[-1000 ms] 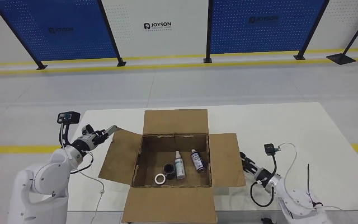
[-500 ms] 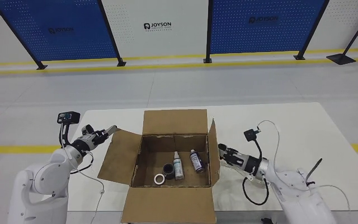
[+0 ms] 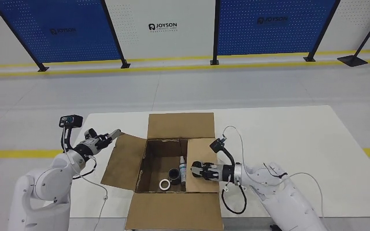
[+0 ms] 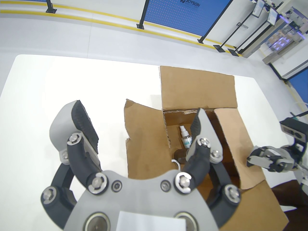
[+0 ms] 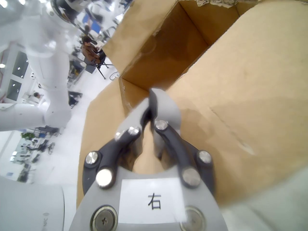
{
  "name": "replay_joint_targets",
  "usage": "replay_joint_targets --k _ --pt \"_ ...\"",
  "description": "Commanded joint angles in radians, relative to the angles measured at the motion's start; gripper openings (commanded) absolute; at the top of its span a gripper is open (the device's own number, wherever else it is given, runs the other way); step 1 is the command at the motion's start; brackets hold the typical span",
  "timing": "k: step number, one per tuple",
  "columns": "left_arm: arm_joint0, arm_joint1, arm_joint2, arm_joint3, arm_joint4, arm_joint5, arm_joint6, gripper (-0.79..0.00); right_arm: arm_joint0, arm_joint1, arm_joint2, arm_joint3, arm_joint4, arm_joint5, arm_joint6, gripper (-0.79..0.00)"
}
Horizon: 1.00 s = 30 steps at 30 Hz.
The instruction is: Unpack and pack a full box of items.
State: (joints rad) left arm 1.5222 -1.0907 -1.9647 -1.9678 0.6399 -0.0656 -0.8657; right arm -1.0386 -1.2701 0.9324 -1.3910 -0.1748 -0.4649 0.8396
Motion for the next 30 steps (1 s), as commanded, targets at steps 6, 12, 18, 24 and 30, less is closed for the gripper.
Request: replay_joint_targets --k 6,12,18,24,30 --pt "0.000 0.000 0.000 0.000 0.000 0.000 0.000 0.000 0.033 -0.009 -0.026 0.030 0.016 -0.004 -0.011 -0.785" --pt "0.012 0.001 -0.009 0.015 0.015 -0.015 0.029 0.000 0.027 -0.004 0.006 0.012 0.033 -0.025 -0.068 -0.785" --pt "0.057 0.016 -0.070 0.090 0.164 -0.157 0.089 0.000 -0.019 0.013 0.086 -0.031 0.044 -0.023 -0.145 -0.785" --pt "0.091 0.028 -0.112 0.204 0.306 -0.254 0.173 0.000 -0.075 0.033 0.173 -0.076 0.041 -0.002 -0.195 -0.785" --pt "0.107 0.033 -0.091 0.293 0.383 -0.292 0.211 0.000 -0.137 0.045 0.231 -0.107 0.068 0.019 -0.233 -0.785"
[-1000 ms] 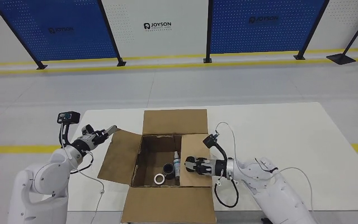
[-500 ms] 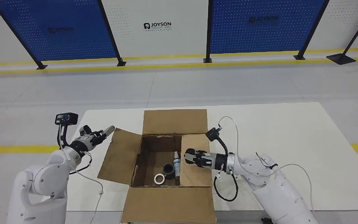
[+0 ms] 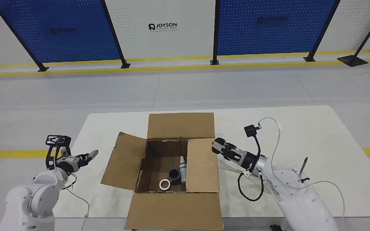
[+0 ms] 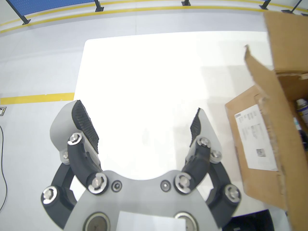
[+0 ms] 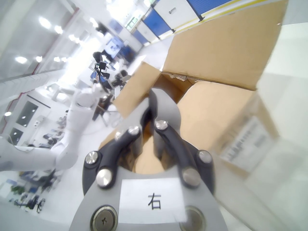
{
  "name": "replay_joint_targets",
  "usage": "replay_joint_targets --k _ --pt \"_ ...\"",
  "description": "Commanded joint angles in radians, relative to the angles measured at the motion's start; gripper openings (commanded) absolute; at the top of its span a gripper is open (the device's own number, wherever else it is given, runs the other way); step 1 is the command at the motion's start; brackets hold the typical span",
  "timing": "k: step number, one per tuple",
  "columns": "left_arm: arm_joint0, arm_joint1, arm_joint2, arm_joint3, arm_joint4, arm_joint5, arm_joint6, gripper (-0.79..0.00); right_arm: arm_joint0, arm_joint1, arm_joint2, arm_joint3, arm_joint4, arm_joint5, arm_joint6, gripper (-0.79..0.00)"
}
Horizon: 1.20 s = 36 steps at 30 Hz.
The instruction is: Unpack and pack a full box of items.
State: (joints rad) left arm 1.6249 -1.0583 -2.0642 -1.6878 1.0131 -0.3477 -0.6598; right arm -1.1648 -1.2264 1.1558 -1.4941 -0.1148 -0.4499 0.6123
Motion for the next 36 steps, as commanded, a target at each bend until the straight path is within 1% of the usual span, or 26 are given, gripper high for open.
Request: replay_joint_targets --k 1,5,10,15,22,26,29,33,36 --pt "0.008 0.001 0.014 0.019 0.011 -0.016 0.006 0.000 -0.019 0.003 0.013 -0.008 0.012 0.006 -0.008 -0.785" --pt "0.018 0.001 0.041 0.015 0.002 -0.035 0.002 0.000 -0.052 0.007 0.023 -0.019 0.021 0.021 -0.015 -0.785" --pt "0.023 0.000 0.061 -0.030 -0.054 -0.028 -0.046 0.000 -0.074 0.005 -0.005 -0.025 0.032 0.029 -0.004 -0.785" --pt "0.035 0.002 0.062 -0.093 -0.134 -0.032 -0.114 0.000 -0.068 -0.003 -0.053 -0.018 0.040 0.033 -0.001 -0.785" --pt "0.007 0.008 0.076 -0.142 -0.251 -0.025 -0.187 0.000 -0.036 -0.011 -0.081 0.008 0.041 0.020 -0.032 -0.785" --pt "-0.023 0.010 0.100 -0.165 -0.316 -0.004 -0.217 0.000 -0.026 -0.011 -0.060 0.016 0.034 0.012 -0.075 -0.785" --pt "-0.044 0.012 0.125 -0.187 -0.368 0.002 -0.243 0.000 -0.023 -0.007 -0.025 0.017 0.018 0.009 -0.118 -0.785" --pt "-0.066 0.014 0.184 -0.204 -0.417 -0.012 -0.267 0.000 -0.030 -0.001 0.027 0.025 0.028 0.007 -0.170 -0.785" --pt "-0.080 0.016 0.238 -0.206 -0.421 -0.035 -0.286 0.000 -0.038 0.002 0.046 0.020 0.025 0.004 -0.169 -0.785"
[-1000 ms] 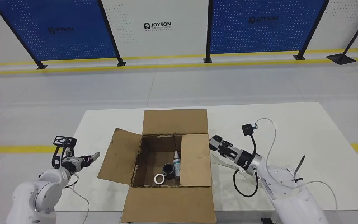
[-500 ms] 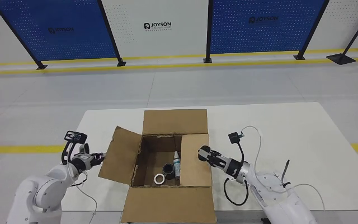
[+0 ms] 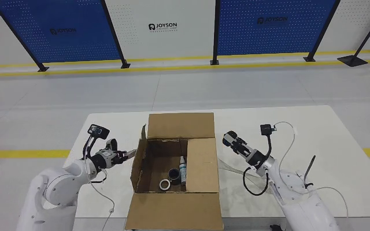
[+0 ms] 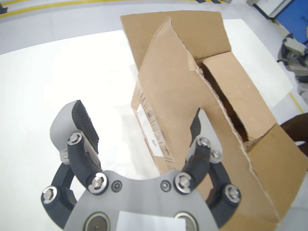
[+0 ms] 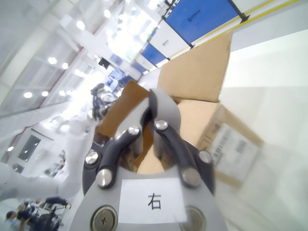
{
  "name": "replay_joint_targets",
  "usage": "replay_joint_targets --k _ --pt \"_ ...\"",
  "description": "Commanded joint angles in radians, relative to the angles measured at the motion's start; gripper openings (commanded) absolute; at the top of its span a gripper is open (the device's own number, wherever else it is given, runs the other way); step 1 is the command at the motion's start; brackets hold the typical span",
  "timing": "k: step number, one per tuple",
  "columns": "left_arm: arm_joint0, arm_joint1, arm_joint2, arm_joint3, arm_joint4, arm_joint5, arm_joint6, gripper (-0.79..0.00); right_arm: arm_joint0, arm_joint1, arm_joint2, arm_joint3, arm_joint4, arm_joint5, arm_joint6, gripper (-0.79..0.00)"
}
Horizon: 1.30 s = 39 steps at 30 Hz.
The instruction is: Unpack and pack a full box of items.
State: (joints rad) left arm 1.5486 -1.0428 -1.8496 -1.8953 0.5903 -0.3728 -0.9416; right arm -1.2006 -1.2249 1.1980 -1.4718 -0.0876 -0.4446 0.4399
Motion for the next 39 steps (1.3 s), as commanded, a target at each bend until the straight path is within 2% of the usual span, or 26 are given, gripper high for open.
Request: replay_joint_targets --k 1,7,13,17,21,27,35,39 --pt "-0.006 0.001 0.045 0.002 0.005 -0.020 -0.007 0.000 -0.002 0.001 0.003 -0.003 -0.002 -0.001 0.004 -0.785" --pt "0.001 0.000 0.141 0.004 0.057 -0.056 0.038 0.000 -0.002 0.001 0.003 -0.003 -0.002 -0.001 0.004 -0.785" --pt "0.005 0.004 0.184 0.022 0.100 -0.080 0.054 0.000 -0.003 0.000 0.009 0.006 0.000 0.020 -0.015 -0.785" --pt "-0.009 0.006 0.209 0.057 0.173 -0.093 0.092 0.000 0.050 -0.005 0.025 0.077 0.021 0.057 -0.074 -0.785" --pt "-0.016 0.007 0.226 0.082 0.205 -0.092 0.123 0.000 0.147 -0.017 0.009 0.220 -0.004 0.083 -0.118 -0.785" --pt "-0.024 0.010 0.234 0.092 0.226 -0.067 0.147 0.000 0.323 -0.052 -0.078 0.491 -0.049 0.079 -0.151 -0.785" --pt "-0.025 0.012 0.242 0.093 0.247 -0.039 0.170 0.000 0.504 -0.132 -0.222 0.822 -0.002 0.004 -0.096 -0.785" --pt "-0.022 0.014 0.243 0.087 0.250 -0.029 0.169 0.000 0.553 -0.174 -0.277 0.916 0.008 -0.029 -0.087 -0.785"
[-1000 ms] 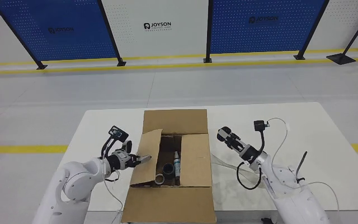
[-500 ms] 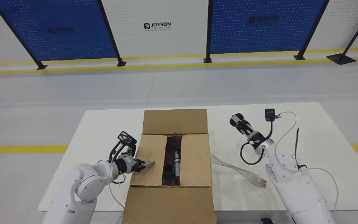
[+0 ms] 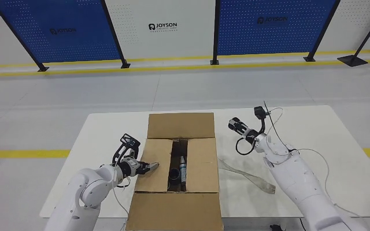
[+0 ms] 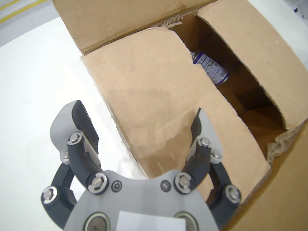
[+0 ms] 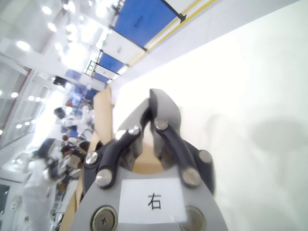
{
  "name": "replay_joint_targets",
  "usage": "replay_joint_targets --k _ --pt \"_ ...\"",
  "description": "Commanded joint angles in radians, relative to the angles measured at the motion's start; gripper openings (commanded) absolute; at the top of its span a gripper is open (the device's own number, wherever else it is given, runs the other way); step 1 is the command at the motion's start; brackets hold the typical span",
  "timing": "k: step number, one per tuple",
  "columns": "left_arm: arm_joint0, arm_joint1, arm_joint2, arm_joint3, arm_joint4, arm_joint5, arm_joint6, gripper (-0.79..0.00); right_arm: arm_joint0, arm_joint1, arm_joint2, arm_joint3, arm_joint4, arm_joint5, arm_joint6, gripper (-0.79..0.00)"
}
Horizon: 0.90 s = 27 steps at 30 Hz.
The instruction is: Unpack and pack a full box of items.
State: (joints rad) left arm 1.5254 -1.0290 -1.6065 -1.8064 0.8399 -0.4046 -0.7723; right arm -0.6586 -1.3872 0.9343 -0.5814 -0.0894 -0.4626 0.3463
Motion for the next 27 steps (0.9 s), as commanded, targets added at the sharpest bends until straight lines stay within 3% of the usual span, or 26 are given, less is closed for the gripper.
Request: replay_joint_targets --k 1,13,27 --pt "0.004 0.001 0.000 -0.004 0.001 0.004 -0.001 0.000 0.019 -0.021 -0.022 0.047 0.020 -0.023 0.015 -0.785" --pt "0.015 0.007 -0.003 -0.013 -0.005 0.023 -0.006 0.000 0.074 -0.109 -0.074 0.199 0.152 -0.225 0.199 -0.785" --pt "0.011 0.017 -0.020 -0.002 -0.022 0.010 -0.022 0.000 0.138 -0.104 -0.038 0.274 0.216 -0.418 0.384 -0.785"
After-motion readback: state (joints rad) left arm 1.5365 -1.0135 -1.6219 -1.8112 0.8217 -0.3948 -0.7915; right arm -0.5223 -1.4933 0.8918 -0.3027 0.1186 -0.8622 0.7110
